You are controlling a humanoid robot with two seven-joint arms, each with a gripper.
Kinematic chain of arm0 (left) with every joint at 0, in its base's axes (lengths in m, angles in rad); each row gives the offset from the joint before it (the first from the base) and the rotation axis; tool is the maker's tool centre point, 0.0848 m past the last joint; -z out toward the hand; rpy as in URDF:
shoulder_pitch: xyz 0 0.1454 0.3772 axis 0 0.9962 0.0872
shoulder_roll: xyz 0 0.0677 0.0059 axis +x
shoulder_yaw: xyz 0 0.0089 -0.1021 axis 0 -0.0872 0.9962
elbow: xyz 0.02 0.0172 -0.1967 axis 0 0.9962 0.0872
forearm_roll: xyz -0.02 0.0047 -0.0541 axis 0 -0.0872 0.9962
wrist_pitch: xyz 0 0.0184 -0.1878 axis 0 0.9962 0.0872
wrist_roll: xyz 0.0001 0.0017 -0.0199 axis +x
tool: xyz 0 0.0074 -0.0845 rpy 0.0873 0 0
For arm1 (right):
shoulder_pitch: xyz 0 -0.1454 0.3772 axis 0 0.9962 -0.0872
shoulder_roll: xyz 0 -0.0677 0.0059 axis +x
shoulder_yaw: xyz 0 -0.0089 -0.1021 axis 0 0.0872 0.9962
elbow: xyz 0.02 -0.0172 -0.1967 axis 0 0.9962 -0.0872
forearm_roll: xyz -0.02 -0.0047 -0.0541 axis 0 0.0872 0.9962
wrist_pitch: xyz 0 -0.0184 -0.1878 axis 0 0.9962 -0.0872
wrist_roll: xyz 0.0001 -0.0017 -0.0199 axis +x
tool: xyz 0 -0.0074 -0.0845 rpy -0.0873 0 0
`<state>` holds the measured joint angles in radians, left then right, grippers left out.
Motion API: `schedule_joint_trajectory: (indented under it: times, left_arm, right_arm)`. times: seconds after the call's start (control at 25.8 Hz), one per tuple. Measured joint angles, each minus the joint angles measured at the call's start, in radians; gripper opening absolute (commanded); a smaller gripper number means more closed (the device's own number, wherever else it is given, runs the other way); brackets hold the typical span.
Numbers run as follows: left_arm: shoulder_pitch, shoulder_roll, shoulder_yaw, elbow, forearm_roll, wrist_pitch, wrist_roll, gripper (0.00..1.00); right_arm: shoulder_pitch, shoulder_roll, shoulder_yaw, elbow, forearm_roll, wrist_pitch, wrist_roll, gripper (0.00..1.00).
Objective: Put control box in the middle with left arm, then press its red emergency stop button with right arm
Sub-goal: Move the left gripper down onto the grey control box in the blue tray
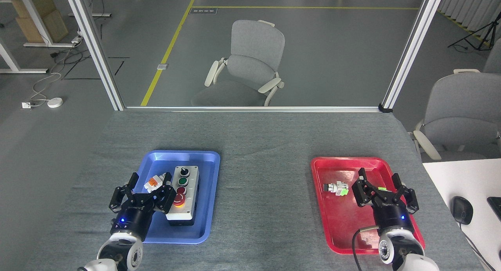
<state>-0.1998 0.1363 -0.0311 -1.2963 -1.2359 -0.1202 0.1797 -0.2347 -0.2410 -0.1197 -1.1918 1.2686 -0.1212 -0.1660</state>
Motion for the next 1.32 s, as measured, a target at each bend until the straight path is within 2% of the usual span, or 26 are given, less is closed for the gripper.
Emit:
schedule_joint_trajectory:
  times: [0.43, 0.58, 0.85, 1.32]
  left_arm:
    - [0.000, 0.005, -0.001, -0.010, -0.014, 0.011, -0.010, 0.99]
    - [-0.001, 0.005, 0.000, -0.022, -0.021, 0.029, 0.039, 0.99]
    - [0.017, 0.007, -0.001, -0.033, -0.137, 0.098, 0.078, 0.99]
    - [0.033, -0.048, -0.040, -0.016, -0.165, 0.044, 0.080, 0.99]
  right_arm:
    - [-0.001, 0.002, 0.001, 0.000, 0.000, 0.000, 0.003, 0.99]
    - [-0.001, 0.001, 0.001, 0.000, 0.000, 0.000, 0.003, 0.99]
    - [-0.001, 0.000, 0.001, 0.001, -0.001, 0.000, 0.003, 0.99]
    - [-0.001, 0.001, 0.002, 0.001, -0.002, 0.000, 0.003, 0.99]
